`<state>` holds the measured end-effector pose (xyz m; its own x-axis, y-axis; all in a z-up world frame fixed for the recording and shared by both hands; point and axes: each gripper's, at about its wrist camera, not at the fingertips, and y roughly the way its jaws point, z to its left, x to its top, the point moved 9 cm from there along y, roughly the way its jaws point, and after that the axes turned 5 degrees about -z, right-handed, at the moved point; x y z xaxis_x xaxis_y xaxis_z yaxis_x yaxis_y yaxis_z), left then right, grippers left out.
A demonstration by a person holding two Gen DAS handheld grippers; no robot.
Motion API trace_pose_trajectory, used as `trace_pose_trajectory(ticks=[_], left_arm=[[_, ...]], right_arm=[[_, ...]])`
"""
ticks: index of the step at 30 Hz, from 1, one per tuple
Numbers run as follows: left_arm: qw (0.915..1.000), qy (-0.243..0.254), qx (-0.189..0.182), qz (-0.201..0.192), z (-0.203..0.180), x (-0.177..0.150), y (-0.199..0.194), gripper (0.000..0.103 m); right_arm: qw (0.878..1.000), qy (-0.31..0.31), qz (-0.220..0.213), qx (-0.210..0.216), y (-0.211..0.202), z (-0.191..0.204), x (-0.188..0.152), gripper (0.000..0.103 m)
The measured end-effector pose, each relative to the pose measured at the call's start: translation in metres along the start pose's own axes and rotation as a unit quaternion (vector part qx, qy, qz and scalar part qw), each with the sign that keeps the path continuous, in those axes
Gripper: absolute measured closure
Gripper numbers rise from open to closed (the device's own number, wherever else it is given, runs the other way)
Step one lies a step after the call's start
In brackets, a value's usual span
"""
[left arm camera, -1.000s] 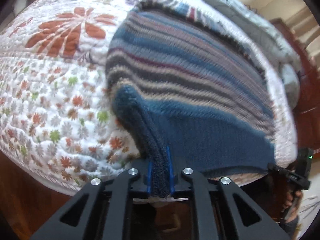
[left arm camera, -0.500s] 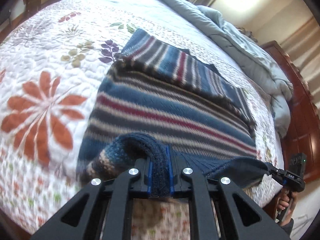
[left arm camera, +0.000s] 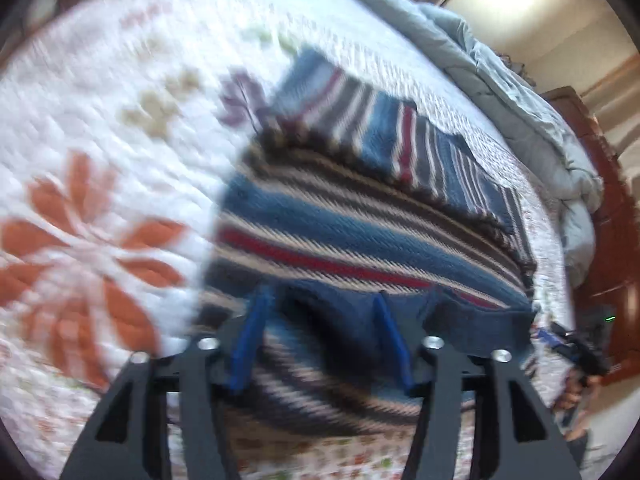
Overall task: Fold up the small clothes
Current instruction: 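Grasp the ribbed hem with both grippers and lift it toward the collar, then lay the hem over the body and release with both grippers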
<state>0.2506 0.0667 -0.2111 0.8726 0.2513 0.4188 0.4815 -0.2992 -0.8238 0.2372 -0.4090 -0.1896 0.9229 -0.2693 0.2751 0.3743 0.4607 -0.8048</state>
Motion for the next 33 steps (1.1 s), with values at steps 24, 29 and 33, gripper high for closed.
trace_pose_trajectory(ticks=[24, 29, 33], left_arm=[[0.9637, 0.264, 0.013, 0.035, -0.07, 0.007, 0.057, 0.034], [0.9519, 0.301, -0.004, 0.059, -0.091, -0.011, 0.07, 0.03], [0.9475, 0.314, 0.0, 0.062, -0.093, -0.02, 0.076, 0.03]], right_arm=[[0.982, -0.168, 0.082, -0.005, 0.069, 0.048, -0.002, 0.033], [0.978, -0.188, 0.092, 0.006, 0.075, 0.053, -0.005, 0.035], [0.975, -0.204, 0.093, -0.003, 0.076, 0.049, -0.005, 0.054]])
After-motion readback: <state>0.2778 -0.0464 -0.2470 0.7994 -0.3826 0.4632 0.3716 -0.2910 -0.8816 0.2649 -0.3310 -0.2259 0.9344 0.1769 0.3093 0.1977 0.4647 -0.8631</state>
